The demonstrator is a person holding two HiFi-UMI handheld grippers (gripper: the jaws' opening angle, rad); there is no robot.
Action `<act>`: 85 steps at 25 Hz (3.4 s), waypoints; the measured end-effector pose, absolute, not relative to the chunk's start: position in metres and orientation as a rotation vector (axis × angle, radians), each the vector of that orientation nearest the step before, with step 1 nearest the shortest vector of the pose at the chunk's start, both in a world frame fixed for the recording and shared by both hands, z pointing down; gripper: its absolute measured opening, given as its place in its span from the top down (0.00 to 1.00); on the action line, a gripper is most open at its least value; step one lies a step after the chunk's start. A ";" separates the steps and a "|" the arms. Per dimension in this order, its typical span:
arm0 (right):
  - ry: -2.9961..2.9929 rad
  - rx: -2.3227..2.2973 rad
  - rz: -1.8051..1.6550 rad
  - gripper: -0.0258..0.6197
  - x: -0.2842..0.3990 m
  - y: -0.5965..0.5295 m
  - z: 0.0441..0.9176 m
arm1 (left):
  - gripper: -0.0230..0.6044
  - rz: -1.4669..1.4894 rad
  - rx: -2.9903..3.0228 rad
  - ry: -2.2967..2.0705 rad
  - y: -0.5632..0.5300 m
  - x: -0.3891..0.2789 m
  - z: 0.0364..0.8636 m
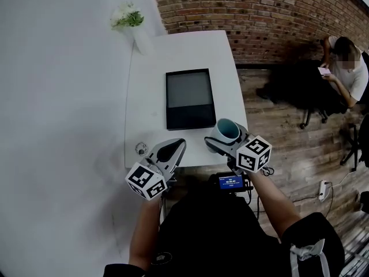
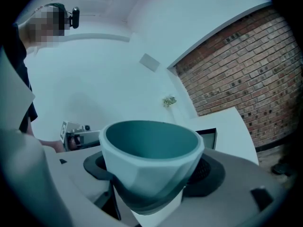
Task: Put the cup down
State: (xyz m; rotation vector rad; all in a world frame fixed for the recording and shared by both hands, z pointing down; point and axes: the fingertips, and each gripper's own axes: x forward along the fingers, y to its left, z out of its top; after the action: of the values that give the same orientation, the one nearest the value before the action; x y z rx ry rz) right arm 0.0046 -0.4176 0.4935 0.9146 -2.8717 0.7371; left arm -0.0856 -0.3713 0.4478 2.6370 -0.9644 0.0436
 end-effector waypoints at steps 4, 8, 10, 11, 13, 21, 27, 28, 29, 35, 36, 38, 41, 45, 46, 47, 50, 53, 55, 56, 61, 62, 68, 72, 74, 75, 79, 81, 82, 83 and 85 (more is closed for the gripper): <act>-2.828 0.894 0.728 0.33 -0.007 -0.449 0.523 | 0.95 0.041 2.605 -0.992 -0.373 -0.089 0.455; -2.791 0.848 0.677 0.33 -0.027 -0.485 0.546 | 0.95 0.056 2.597 -0.991 -0.376 -0.089 0.457; -2.763 0.851 0.639 0.33 -0.035 -0.505 0.557 | 0.95 0.059 2.591 -0.994 -0.379 -0.090 0.459; -2.750 0.852 0.620 0.34 -0.039 -0.514 0.562 | 0.95 0.059 2.587 -0.996 -0.380 -0.091 0.460; -2.727 0.837 0.576 0.33 -0.047 -0.529 0.570 | 0.95 0.060 2.581 -0.998 -0.382 -0.091 0.462; -2.664 0.832 0.277 0.33 -0.068 -0.551 0.590 | 0.95 0.061 2.559 -0.996 -0.390 -0.093 0.468; -2.624 0.826 0.149 0.33 -0.064 -0.531 0.602 | 0.95 0.066 2.549 -0.988 -0.393 -0.098 0.470; -2.625 0.821 0.151 0.34 -0.064 -0.529 0.604 | 0.95 0.066 2.548 -0.985 -0.394 -0.098 0.471; -2.623 0.810 0.155 0.34 -0.065 -0.527 0.607 | 0.95 0.064 2.548 -0.981 -0.394 -0.097 0.472; -2.570 0.773 0.192 0.34 -0.064 -0.519 0.623 | 0.95 0.056 2.566 -0.946 -0.395 -0.084 0.468; -2.547 0.765 0.186 0.34 -0.062 -0.518 0.629 | 0.95 0.058 2.570 -0.942 -0.394 -0.083 0.468; -2.520 0.762 0.177 0.34 -0.058 -0.515 0.637 | 0.95 0.056 2.576 -0.940 -0.392 -0.083 0.466; -2.505 0.776 0.188 0.34 -0.051 -0.513 0.641 | 0.95 0.054 2.575 -0.947 -0.390 -0.084 0.466; -2.498 0.777 0.195 0.34 -0.048 -0.508 0.641 | 0.95 0.052 2.570 -0.958 -0.389 -0.090 0.466; -2.497 0.778 0.196 0.34 -0.047 -0.506 0.641 | 0.95 0.051 2.571 -0.960 -0.389 -0.091 0.466; -2.496 0.782 0.197 0.34 -0.046 -0.505 0.641 | 0.95 0.049 2.573 -0.960 -0.389 -0.092 0.466; -2.494 0.806 0.208 0.34 -0.042 -0.504 0.640 | 0.95 0.037 2.585 -0.957 -0.388 -0.095 0.466; -2.507 0.831 0.223 0.34 -0.033 -0.502 0.630 | 0.95 0.037 2.579 -0.972 -0.386 -0.096 0.465; -2.526 0.827 0.245 0.34 -0.026 -0.497 0.619 | 0.95 0.038 2.579 -0.974 -0.382 -0.094 0.461; -2.537 0.822 0.265 0.34 -0.023 -0.493 0.615 | 0.95 0.036 2.581 -0.972 -0.381 -0.092 0.459; -2.575 0.816 0.320 0.34 -0.012 -0.488 0.597 | 0.95 0.026 2.596 -0.962 -0.383 -0.093 0.456; -2.578 0.819 0.328 0.34 -0.009 -0.487 0.594 | 0.95 0.025 2.600 -0.959 -0.384 -0.093 0.456; -2.632 0.893 0.450 0.35 0.013 -0.482 0.569 | 0.95 0.027 2.628 -0.939 -0.385 -0.086 0.450; -2.674 0.938 0.500 0.39 0.026 -0.472 0.549 | 0.95 0.030 2.636 -0.936 -0.383 -0.082 0.449; -2.697 0.951 0.502 0.41 0.028 -0.466 0.540 | 0.95 0.027 2.636 -0.934 -0.381 -0.082 0.451; -2.709 0.959 0.501 0.43 0.029 -0.464 0.535 | 0.95 0.027 2.637 -0.931 -0.380 -0.083 0.452; -2.763 0.978 0.499 0.52 0.028 -0.457 0.514 | 0.95 0.026 2.644 -0.919 -0.382 -0.085 0.454; -2.796 0.979 0.503 0.59 0.026 -0.451 0.503 | 0.95 0.023 2.648 -0.913 -0.382 -0.086 0.454; -2.814 0.980 0.506 0.63 0.026 -0.448 0.497 | 0.95 0.022 2.650 -0.910 -0.381 -0.085 0.454; -2.832 0.982 0.507 0.67 0.025 -0.444 0.491 | 0.95 0.021 2.652 -0.907 -0.381 -0.085 0.454; -2.866 0.983 0.511 0.76 0.026 -0.437 0.477 | 0.95 0.018 2.655 -0.901 -0.380 -0.083 0.451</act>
State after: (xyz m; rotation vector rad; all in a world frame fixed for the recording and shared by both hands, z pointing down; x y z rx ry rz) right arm 0.0255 -0.4370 0.4774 0.9829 -2.8664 0.5109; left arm -0.0832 -0.3802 0.4510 2.6546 -0.9010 0.0182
